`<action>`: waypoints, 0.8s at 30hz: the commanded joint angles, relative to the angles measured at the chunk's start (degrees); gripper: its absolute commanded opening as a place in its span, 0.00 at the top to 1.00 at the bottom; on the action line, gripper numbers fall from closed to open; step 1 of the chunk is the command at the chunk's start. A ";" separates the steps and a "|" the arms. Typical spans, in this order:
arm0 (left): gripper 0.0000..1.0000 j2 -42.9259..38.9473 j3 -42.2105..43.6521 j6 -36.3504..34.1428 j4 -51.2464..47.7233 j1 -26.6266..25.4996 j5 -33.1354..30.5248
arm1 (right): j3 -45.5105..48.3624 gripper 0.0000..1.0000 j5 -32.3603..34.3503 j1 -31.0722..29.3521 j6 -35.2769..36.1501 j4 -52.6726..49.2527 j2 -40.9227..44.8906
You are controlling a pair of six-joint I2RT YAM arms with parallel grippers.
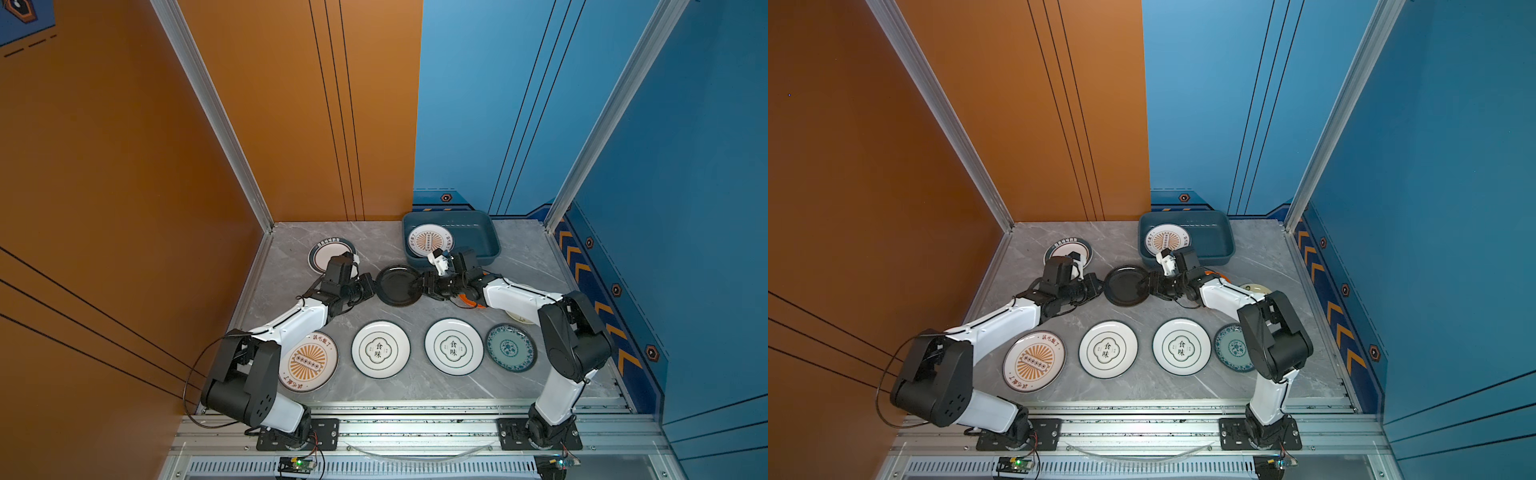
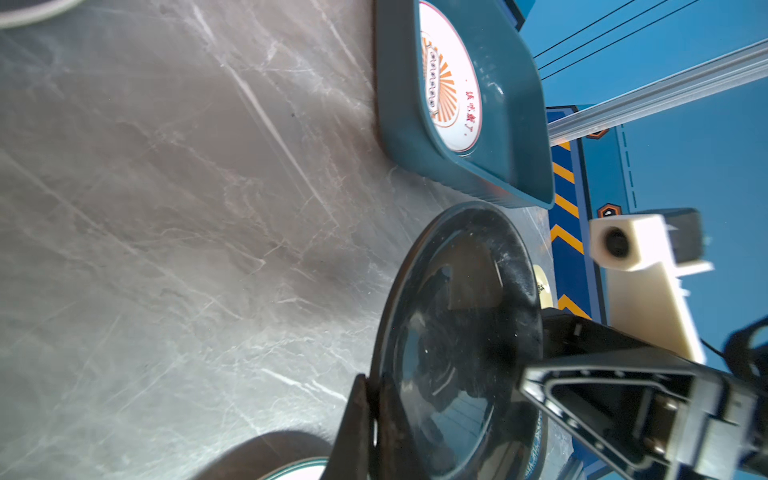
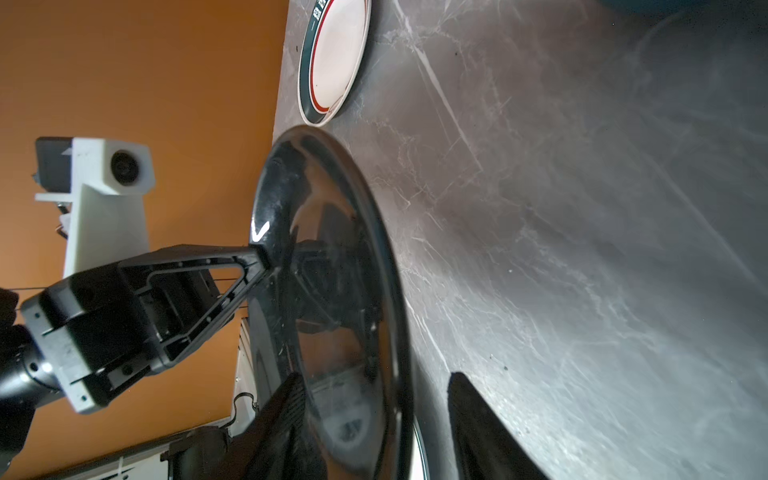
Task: Place the plates into the plastic bin on the countertop
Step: 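Grip the raised dark plate edge with the right gripper while the left holds it, then carry the dark plate into the teal bin with the right gripper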
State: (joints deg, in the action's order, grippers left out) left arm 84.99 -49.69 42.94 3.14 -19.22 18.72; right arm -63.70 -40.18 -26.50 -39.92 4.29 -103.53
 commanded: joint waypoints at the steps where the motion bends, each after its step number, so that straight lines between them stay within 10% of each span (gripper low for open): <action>1: 1.00 0.99 -2.60 -0.14 0.45 -0.89 0.99 | -1.41 0.50 -1.56 -0.74 -2.98 4.75 -1.18; 7: 1.00 2.58 -3.29 -0.14 0.86 -1.77 0.90 | -0.94 0.82 -2.82 -0.75 -5.47 8.16 -1.94; 14: 0.99 3.44 -3.33 -0.37 1.26 -2.40 0.95 | -0.62 0.98 -2.89 -0.50 -5.76 8.61 -1.86; 24: 0.57 1.43 -3.39 -2.38 -1.00 -2.53 0.57 | -5.15 1.00 2.34 5.68 2.44 -6.66 1.58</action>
State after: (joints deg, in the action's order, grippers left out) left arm 87.66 -51.31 42.39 3.22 -21.47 18.70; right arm -65.19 -41.41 -23.40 -42.94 5.48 -104.57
